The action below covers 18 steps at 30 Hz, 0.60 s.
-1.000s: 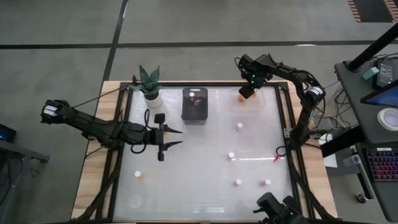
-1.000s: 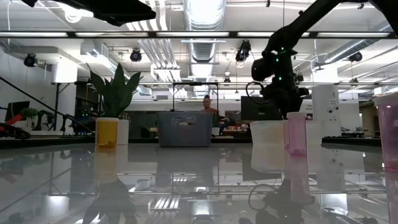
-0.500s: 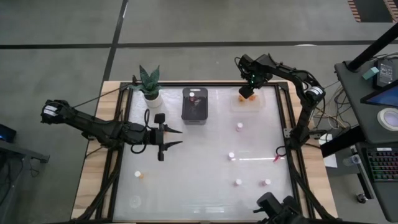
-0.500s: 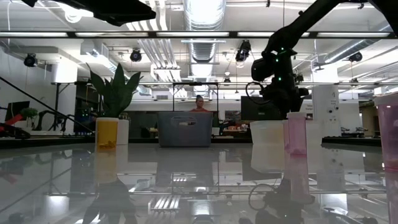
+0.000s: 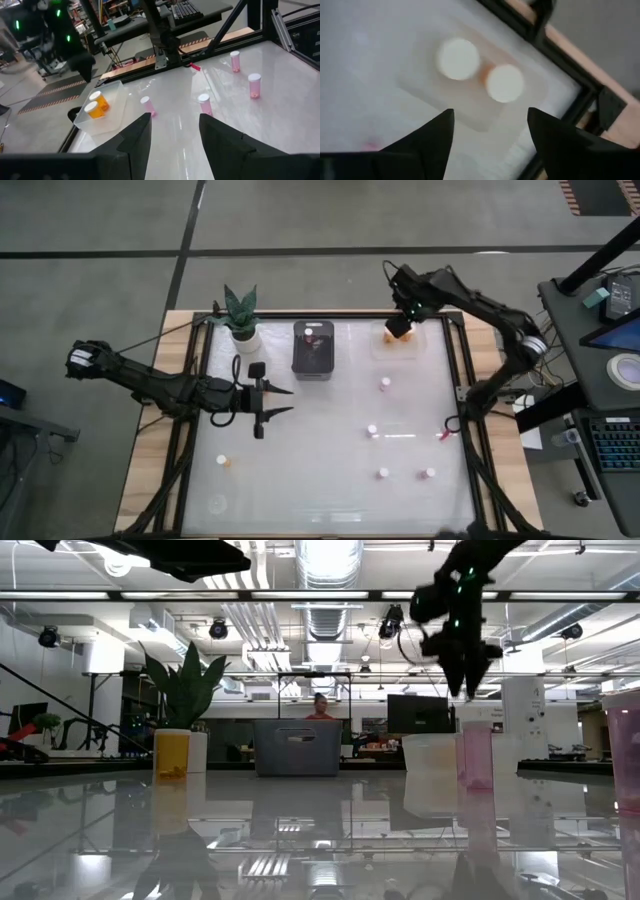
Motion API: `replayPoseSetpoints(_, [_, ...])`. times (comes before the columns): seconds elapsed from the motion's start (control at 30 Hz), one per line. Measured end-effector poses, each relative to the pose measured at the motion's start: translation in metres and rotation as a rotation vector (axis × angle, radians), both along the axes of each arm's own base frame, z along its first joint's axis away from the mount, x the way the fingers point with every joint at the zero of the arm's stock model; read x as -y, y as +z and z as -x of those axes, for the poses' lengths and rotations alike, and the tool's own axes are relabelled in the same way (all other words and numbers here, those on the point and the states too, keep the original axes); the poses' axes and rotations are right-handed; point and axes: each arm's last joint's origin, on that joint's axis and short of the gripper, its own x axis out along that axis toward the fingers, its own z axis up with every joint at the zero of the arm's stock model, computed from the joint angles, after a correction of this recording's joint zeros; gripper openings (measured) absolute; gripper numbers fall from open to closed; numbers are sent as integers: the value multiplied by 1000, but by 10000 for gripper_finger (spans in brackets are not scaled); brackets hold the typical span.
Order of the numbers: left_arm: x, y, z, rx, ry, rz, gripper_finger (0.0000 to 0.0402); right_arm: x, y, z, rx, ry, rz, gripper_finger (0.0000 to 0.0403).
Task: Pick and place medicine bottles into bin by pill shape (circle, oval)
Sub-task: Put the small orange pill bottle into the black bin
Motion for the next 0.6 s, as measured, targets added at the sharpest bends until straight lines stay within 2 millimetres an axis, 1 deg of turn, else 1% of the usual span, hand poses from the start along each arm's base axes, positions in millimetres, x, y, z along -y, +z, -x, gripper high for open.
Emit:
replayPoseSetpoints(0.17, [0, 0, 0, 8, 15, 76, 151, -57, 30, -6, 197, 123, 144, 236])
replayPoseSetpoints(0.3, [0, -1, -2, 13, 35, 174, 151, -104, 43, -5, 381, 260, 233, 235])
replayPoseSetpoints(0.43, [2, -9, -7, -8, 66, 302, 151, -141, 46, -1, 590, 396, 315, 235])
replayPoseSetpoints(0.53, [5, -20, -15, -49, 96, 384, 151, -161, 39, 4, 716, 495, 372, 235])
replayPoseSetpoints(0.6, [6, -27, -20, -72, 120, 444, 151, -170, 32, 7, 773, 551, 403, 235])
